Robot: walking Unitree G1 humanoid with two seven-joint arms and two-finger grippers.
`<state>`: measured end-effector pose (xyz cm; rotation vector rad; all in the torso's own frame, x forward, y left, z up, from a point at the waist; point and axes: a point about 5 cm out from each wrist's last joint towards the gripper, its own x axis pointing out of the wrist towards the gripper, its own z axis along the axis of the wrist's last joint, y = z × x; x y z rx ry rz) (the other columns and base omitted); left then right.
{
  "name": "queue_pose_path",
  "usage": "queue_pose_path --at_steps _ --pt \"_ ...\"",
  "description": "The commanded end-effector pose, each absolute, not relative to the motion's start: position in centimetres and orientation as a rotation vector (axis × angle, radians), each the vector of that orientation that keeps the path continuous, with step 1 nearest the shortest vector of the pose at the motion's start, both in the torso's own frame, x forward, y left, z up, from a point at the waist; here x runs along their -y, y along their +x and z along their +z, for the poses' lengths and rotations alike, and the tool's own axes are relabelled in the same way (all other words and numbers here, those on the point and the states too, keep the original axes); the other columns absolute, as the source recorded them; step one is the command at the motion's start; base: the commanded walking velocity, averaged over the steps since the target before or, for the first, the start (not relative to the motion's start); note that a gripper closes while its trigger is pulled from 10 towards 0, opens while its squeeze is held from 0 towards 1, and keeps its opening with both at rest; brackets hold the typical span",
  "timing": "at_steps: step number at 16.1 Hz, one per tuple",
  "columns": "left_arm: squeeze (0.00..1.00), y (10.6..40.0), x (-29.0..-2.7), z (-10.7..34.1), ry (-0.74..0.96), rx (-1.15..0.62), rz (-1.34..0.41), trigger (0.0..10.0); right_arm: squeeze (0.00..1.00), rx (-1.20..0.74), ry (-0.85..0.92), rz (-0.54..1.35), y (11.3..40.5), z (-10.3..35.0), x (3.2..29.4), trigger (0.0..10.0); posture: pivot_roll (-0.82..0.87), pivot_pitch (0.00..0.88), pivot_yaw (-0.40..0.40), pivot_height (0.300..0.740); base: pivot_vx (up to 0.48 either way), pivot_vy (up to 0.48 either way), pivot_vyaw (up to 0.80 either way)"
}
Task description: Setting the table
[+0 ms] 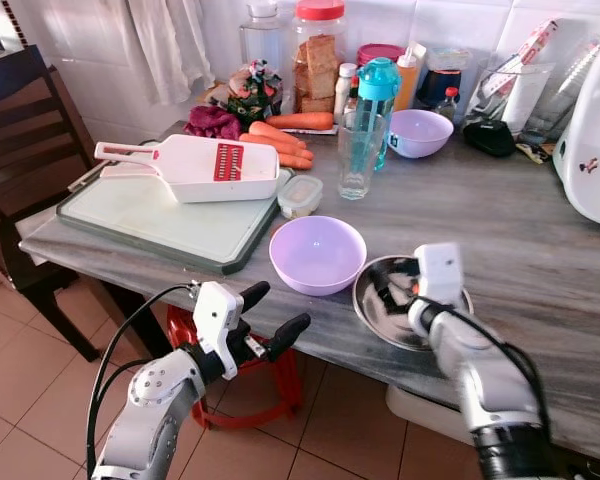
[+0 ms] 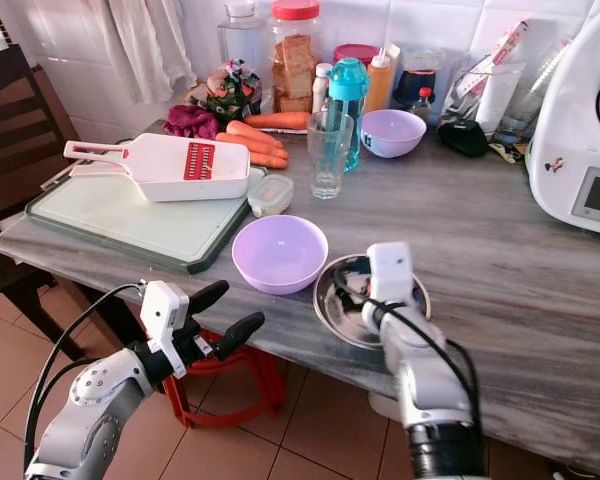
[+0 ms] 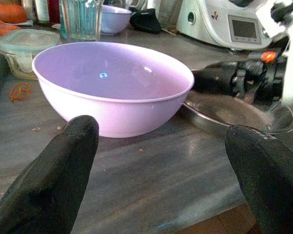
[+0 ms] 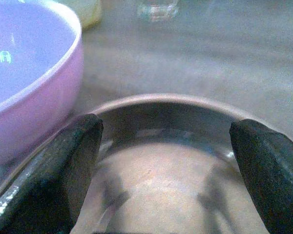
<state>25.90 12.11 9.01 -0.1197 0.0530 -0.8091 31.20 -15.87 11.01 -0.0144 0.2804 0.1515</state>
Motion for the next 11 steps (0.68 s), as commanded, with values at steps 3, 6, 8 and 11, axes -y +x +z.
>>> queue_pose_path --at_steps 3,6,8,11 --pt "0.0 25.3 -12.3 9.1 -0.121 -0.057 -0.822 10.0 1.0 -0.176 -0.144 0.13 30.5 13.4 16.6 10.0 -0.02 0.012 0.031 0.74 0.0 0.0 0.0" --pt "0.0 24.8 -12.7 8.8 -0.153 -0.064 -0.779 10.0 1.0 -0.072 -0.194 0.081 29.8 14.5 16.3 10.0 -0.01 0.006 0.033 0.74 0.0 0.0 0.0" --pt "0.0 24.6 -13.0 9.1 -0.168 -0.052 -0.747 10.0 0.53 -0.008 -0.214 0.049 29.2 14.7 15.8 10.0 0.01 0.0 0.03 0.74 0.0 0.0 0.0" --pt "0.0 24.7 -14.1 9.6 -0.159 -0.006 -0.619 10.0 0.0 0.07 -0.164 0.059 28.1 15.1 14.5 10.0 0.03 0.0 0.028 0.74 0.0 0.0 0.0"
